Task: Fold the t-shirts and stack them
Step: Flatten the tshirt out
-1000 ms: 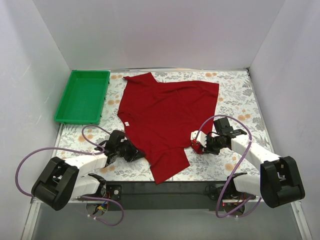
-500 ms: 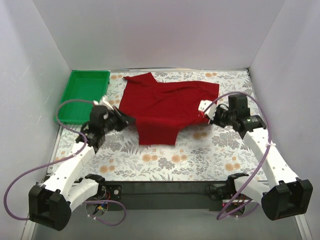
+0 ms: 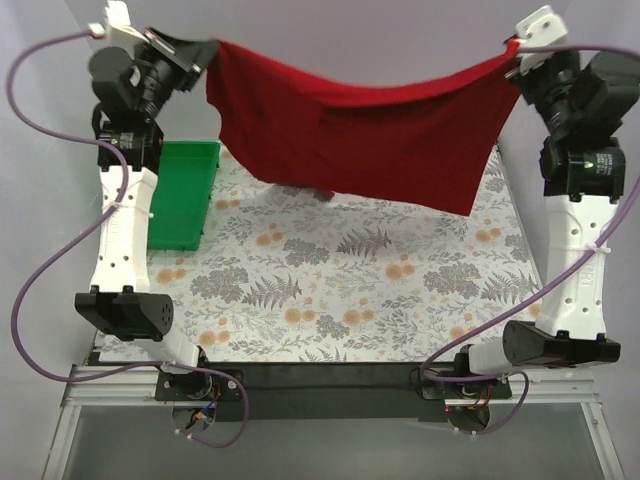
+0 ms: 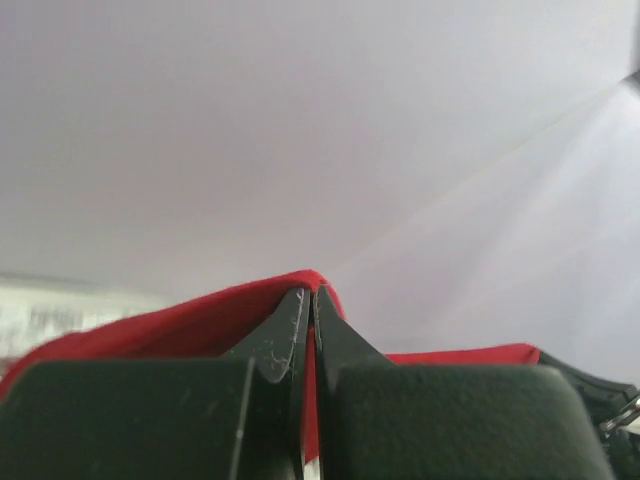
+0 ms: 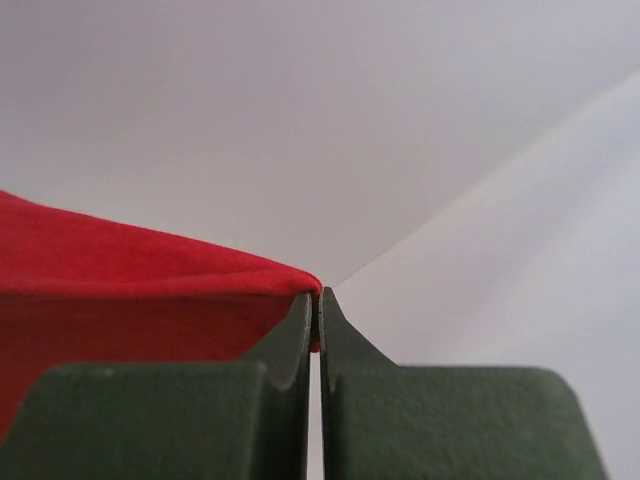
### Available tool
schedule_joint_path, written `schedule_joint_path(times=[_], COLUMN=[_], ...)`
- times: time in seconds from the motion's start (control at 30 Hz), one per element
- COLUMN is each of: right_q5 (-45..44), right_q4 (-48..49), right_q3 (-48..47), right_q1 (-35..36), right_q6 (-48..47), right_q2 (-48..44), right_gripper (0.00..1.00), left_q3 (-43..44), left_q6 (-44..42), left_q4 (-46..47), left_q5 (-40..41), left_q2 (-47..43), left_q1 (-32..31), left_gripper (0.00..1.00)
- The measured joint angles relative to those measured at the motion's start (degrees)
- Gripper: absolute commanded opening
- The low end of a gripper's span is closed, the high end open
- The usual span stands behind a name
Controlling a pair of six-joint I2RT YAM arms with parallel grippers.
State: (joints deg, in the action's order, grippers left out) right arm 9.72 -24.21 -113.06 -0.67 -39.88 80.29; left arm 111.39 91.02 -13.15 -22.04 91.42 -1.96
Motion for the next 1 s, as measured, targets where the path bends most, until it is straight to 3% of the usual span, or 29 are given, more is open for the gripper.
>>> schedule_joint_path(times=[0.1, 0.23, 0.4, 0.6, 0.77, 1.0], right_q5=[-0.48, -0.13, 0.31, 1.73, 2.80, 0.66], right_q4=[1.38, 3.39, 5.03, 7.93, 9.86, 8.17], right_q3=[-7.56, -9.42, -8.63, -5.64, 0.94, -2.82], right_q1=[-2.03, -2.05, -2.05, -2.05, -2.05, -2.05], right_q6=[2.62, 4.02, 4.37, 5.09, 5.31, 5.84], right_q2=[0.92, -3.37, -9.77, -13.05, -8.48, 11.02], right_gripper=[0.01, 0.01, 0.01, 0.01, 0.01, 0.01], left_q3=[9.27, 12.50, 12.68, 7.06, 2.71, 5.57], left_q6=[0.50, 0.02, -0.11, 0.46, 1.68, 4.76], left_q4=[1.64, 2.03, 2.64, 4.39, 5.73, 6.23], left_q5=[1.36, 3.54, 4.31, 3.98, 2.75, 0.52], left_q2=[0.15, -4.98, -11.17, -14.25, -7.76, 12.68], left_q1=[1.27, 1.36, 1.36, 1.36, 1.36, 1.36], left_gripper=[0.00, 0.00, 0.00, 0.00, 0.00, 0.00])
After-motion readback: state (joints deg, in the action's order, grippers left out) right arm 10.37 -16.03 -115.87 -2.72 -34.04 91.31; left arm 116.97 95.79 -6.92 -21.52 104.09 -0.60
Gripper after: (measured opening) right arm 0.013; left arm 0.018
